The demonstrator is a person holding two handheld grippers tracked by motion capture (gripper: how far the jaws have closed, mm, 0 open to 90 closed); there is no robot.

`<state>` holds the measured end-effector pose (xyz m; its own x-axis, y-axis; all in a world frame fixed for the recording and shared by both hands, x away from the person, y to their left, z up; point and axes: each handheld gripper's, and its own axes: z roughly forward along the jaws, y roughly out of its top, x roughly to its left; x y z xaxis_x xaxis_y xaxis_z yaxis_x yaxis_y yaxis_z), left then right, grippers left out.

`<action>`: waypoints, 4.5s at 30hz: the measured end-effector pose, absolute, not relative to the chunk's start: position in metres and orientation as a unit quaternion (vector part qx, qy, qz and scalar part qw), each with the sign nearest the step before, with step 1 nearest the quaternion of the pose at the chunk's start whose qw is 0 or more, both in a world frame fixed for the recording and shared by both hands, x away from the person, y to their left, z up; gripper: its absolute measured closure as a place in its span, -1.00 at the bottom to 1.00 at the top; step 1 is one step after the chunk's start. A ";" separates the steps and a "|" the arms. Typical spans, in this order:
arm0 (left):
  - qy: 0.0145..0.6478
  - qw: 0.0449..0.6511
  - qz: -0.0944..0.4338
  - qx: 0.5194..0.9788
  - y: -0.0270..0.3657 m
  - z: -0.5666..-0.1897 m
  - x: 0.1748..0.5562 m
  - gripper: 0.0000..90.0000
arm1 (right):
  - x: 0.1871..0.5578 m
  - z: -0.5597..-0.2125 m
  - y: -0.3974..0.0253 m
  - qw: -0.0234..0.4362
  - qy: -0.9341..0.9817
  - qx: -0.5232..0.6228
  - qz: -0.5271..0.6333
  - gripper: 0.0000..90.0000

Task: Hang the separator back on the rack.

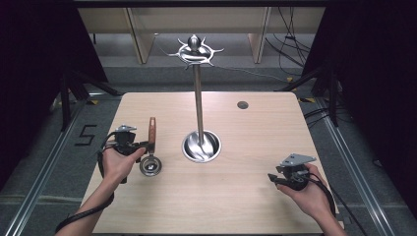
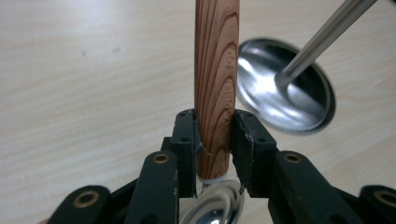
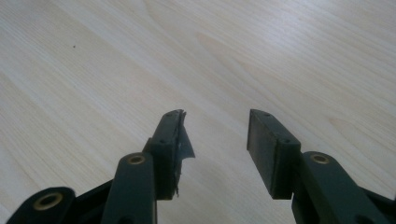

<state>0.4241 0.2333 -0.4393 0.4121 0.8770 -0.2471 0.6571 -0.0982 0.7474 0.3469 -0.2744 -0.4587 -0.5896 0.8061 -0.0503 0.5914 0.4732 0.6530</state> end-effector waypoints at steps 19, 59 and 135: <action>0.437 0.519 0.224 0.699 0.210 -0.396 0.403 0.56 | 0.347 -0.459 -0.274 0.183 0.840 0.414 0.299 0.25; 0.335 0.583 0.235 0.703 0.152 -0.332 0.385 0.56 | 0.347 -0.458 -0.274 0.190 0.840 0.410 0.300 0.24; 0.295 0.594 0.248 0.706 0.138 -0.294 0.391 0.56 | 0.347 -0.458 -0.275 0.188 0.839 0.411 0.302 0.22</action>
<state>0.3907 0.1383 -0.2943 0.7031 0.7111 -0.0013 0.1223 -0.1191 0.9853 0.3474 -0.2751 -0.4581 -0.5913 0.8036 -0.0681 0.5765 0.4803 0.6611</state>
